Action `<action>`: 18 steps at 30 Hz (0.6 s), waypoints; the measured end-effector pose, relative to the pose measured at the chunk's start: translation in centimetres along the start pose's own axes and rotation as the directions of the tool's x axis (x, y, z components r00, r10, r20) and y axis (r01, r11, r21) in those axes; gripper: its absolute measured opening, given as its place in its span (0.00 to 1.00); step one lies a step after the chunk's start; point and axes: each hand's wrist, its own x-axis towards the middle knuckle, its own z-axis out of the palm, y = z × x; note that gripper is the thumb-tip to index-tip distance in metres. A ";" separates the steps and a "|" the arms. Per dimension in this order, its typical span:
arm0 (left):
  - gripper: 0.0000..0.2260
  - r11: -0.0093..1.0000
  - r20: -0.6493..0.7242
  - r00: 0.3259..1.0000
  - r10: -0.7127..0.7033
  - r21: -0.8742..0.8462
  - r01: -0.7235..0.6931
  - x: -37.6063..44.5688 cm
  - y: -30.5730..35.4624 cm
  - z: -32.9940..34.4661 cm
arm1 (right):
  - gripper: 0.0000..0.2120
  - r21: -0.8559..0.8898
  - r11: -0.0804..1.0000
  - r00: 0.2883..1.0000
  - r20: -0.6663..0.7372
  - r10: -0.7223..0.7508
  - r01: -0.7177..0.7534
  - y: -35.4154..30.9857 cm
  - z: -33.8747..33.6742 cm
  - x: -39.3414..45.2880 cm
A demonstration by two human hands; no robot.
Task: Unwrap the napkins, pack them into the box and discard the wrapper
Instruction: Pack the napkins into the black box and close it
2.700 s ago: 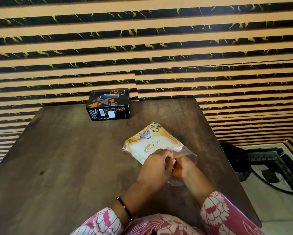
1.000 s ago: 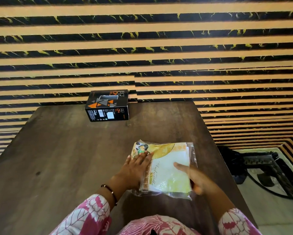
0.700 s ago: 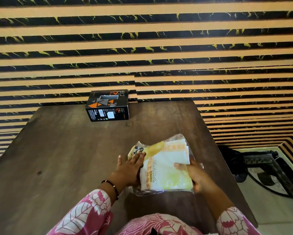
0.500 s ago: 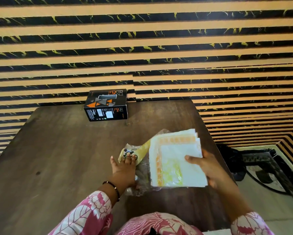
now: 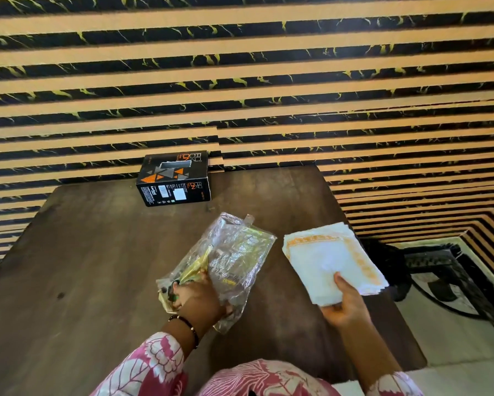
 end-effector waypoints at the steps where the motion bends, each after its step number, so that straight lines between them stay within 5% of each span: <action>1: 0.48 1.000 -0.022 1.000 -0.001 -0.010 0.001 -0.1 0.0 0.2 | 0.27 -0.042 0.999 1.000 -0.008 -0.015 0.015 0.4 0.3 -0.3; 5: 0.50 0.989 0.019 0.999 -0.034 -0.144 0.036 -0.2 -0.2 0.6 | 0.15 -0.399 0.917 0.996 -0.077 -0.049 0.015 0.8 0.9 -1.1; 7: 0.47 0.993 0.039 0.999 0.011 -0.114 -0.006 -0.5 -0.1 0.1 | 0.15 -0.746 0.666 0.990 -0.087 -0.109 0.008 0.6 1.2 -1.8; 9: 0.37 0.987 0.046 0.992 0.118 -0.111 -0.113 -1.3 -0.5 -0.6 | 0.22 -0.910 0.411 0.992 -0.091 -0.087 -0.047 0.3 1.4 -2.5; 12: 0.24 0.937 -0.051 0.981 0.188 -0.290 -0.195 -2.3 -2.0 -1.4 | 0.18 -0.954 0.288 0.995 0.065 -0.072 0.083 0.0 1.7 -3.3; 14: 0.26 0.910 -0.152 0.986 0.071 -0.394 -0.126 -2.7 -2.7 -2.0 | 0.10 -0.916 0.272 0.953 0.262 -0.155 0.296 0.1 2.9 -3.8; 18: 0.31 0.933 -0.428 0.903 0.015 -0.320 -0.167 -1.9 -2.2 -1.4 | 0.07 -0.850 0.131 0.855 0.482 -0.192 0.509 2.3 6.4 -4.0</action>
